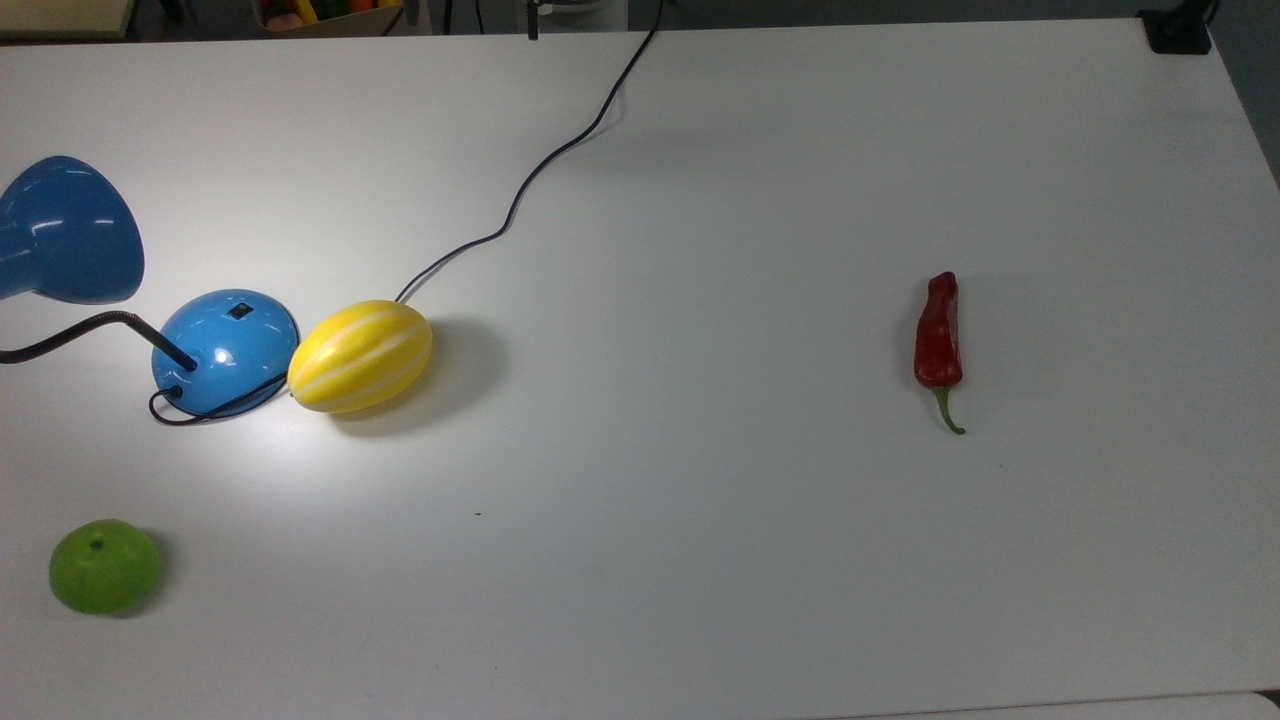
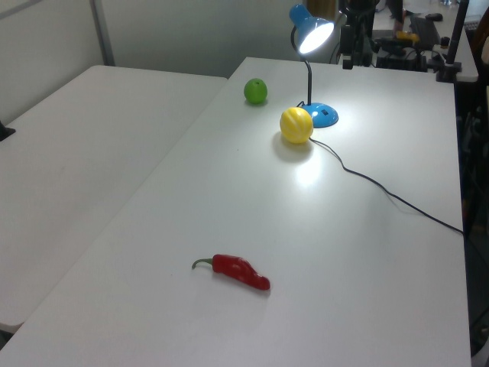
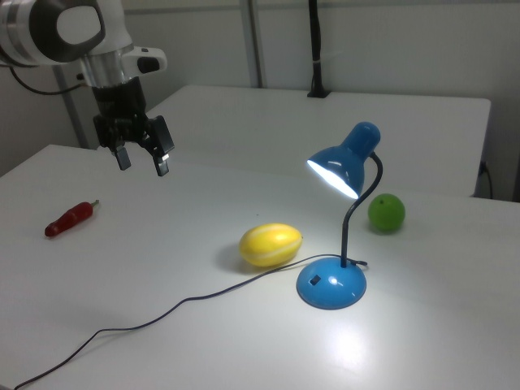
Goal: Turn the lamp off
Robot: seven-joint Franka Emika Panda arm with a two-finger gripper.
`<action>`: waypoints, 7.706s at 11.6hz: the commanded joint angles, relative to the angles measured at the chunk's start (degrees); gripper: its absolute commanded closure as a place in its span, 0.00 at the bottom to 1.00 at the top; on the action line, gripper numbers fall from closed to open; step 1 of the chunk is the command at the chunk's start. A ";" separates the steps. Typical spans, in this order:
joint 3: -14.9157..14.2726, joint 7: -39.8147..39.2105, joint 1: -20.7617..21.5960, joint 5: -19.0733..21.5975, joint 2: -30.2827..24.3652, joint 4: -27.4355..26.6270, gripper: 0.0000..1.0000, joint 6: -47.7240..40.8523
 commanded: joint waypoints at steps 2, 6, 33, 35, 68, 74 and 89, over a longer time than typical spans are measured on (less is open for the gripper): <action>-0.03 -1.14 0.32 0.00 -0.90 -0.48 0.14 -1.62; -0.12 -1.23 0.32 0.61 -0.73 -0.48 1.00 -1.53; -0.38 -0.53 -12.59 -0.09 4.54 -19.73 1.00 25.87; -0.38 -0.53 -15.31 -0.09 7.61 -19.73 1.00 31.05; -0.47 5.89 -21.74 -2.02 22.21 -17.44 1.00 61.84; -0.56 5.89 -21.74 -2.64 22.65 -18.41 1.00 61.39; 4.09 10.02 -17.00 -2.55 12.83 -15.96 1.00 37.27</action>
